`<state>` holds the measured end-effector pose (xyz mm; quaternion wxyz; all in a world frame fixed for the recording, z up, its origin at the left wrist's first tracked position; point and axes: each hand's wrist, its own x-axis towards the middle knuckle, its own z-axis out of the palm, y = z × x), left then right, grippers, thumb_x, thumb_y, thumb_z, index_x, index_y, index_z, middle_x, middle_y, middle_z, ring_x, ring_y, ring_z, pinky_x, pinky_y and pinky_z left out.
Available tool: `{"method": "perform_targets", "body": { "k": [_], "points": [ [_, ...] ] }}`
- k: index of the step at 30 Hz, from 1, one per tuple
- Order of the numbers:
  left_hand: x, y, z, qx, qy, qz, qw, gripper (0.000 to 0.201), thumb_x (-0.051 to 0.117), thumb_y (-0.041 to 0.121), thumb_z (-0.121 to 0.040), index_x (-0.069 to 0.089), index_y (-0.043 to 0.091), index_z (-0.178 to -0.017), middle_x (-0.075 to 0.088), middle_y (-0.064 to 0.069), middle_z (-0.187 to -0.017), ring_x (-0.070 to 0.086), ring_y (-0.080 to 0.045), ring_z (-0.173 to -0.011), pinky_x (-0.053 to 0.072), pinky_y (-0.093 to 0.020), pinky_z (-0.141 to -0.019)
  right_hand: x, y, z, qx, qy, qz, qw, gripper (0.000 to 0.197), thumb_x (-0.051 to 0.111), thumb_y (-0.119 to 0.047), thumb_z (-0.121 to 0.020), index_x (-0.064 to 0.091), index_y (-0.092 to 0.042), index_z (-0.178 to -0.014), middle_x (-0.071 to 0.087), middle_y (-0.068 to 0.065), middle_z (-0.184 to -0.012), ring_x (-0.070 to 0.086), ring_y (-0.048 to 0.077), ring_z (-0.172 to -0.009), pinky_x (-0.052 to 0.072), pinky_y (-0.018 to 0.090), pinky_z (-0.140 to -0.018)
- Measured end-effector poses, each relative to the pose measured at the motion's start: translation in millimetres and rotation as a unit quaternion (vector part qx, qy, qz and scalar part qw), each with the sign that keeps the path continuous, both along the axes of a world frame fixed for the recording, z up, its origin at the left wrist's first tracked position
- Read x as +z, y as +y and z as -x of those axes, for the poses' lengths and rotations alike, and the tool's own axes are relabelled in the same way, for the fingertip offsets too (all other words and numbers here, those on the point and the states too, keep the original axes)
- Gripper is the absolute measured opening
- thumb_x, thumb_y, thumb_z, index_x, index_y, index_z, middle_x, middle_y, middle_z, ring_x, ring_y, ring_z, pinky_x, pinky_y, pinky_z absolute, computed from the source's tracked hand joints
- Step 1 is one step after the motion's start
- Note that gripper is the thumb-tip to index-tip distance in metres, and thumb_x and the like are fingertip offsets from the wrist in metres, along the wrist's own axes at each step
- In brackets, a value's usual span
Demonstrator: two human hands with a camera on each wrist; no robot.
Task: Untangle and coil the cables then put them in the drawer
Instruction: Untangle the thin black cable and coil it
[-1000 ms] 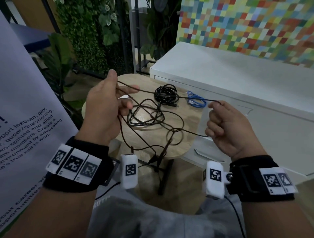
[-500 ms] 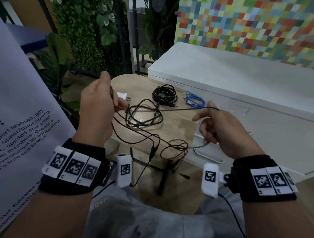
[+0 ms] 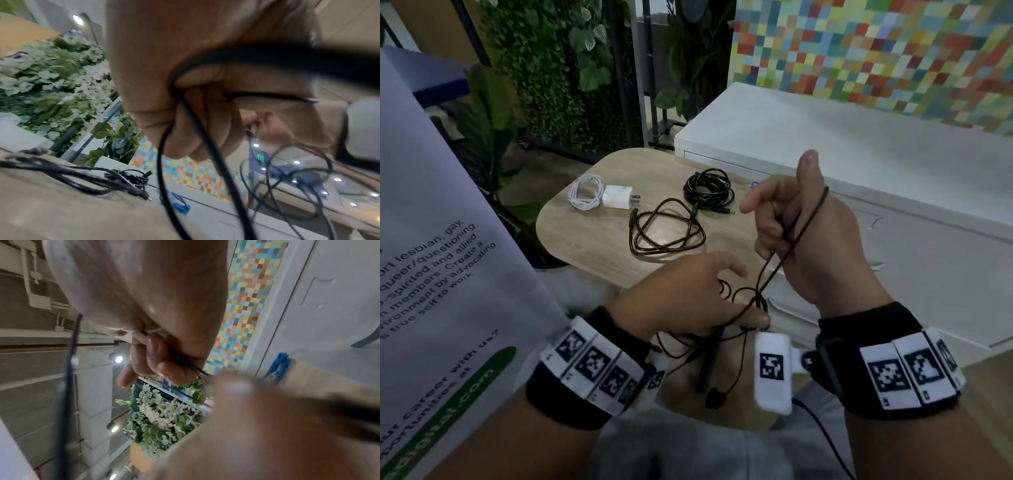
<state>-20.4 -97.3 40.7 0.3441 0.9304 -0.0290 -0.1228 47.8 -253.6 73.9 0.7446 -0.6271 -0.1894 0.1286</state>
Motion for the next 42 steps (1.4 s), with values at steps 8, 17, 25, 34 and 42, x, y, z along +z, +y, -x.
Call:
{"method": "perform_targets", "body": {
  "k": [8,17,25,34,42],
  "points": [
    [-18.0,-9.2,-12.8,-0.003,-0.047,0.091,0.995,0.029,0.068,0.034,-0.099,0.063,0.020,-0.074,0.054,0.017,-0.053,0.046,0.002,-0.048,0.042,-0.023,-0.058,7.6,5.6,3.4,-0.038,-0.119,0.065,0.990,0.074,0.020,-0.060,-0.105,0.071,-0.013,-0.079,0.051,0.004,-0.066,0.049,0.022,-0.068,0.045,0.042,-0.075],
    [-7.9,21.1,-12.2,0.095,-0.060,0.425,0.898,0.027,0.059,0.026,-0.104,0.071,0.006,-0.092,0.052,-0.004,-0.063,0.026,-0.018,-0.051,0.017,-0.026,-0.045,-26.9,-14.0,-15.2,-0.062,-0.019,0.098,0.993,0.056,0.079,-0.038,-0.076,0.062,-0.031,-0.129,0.069,0.001,-0.103,0.071,0.019,-0.094,0.057,0.045,-0.083],
    [-6.9,18.3,-14.5,0.150,-0.091,0.456,0.872,0.020,0.062,0.014,-0.101,0.072,0.010,-0.084,0.056,-0.009,-0.060,0.027,-0.010,-0.040,0.020,-0.019,-0.038,-37.2,-5.4,-0.6,0.073,0.022,0.040,0.996,0.040,0.069,-0.015,-0.087,0.065,0.007,-0.120,0.070,0.032,-0.106,0.068,0.043,-0.092,0.055,0.059,-0.089],
    [-5.7,20.1,-14.4,0.187,-0.132,0.333,0.915,0.029,0.071,0.022,-0.096,0.071,0.003,-0.074,0.060,-0.015,-0.059,0.035,-0.021,-0.046,0.024,-0.024,-0.046,-37.0,2.6,-0.9,-0.012,0.023,0.055,0.998,0.023,0.068,0.003,-0.091,0.076,-0.017,-0.085,0.073,0.009,-0.086,0.068,0.028,-0.084,0.056,0.045,-0.077],
    [1.4,13.2,-4.8,0.152,-0.133,0.232,0.952,0.038,0.073,0.023,-0.096,0.067,0.018,-0.059,0.057,0.007,-0.047,0.041,-0.009,-0.043,0.034,-0.022,-0.047,-38.6,-1.9,-4.2,-0.083,0.028,0.038,0.995,0.006,0.074,-0.005,-0.090,0.074,-0.009,-0.085,0.069,0.006,-0.072,0.062,0.019,-0.062,0.057,0.034,-0.062]
  ]
}}
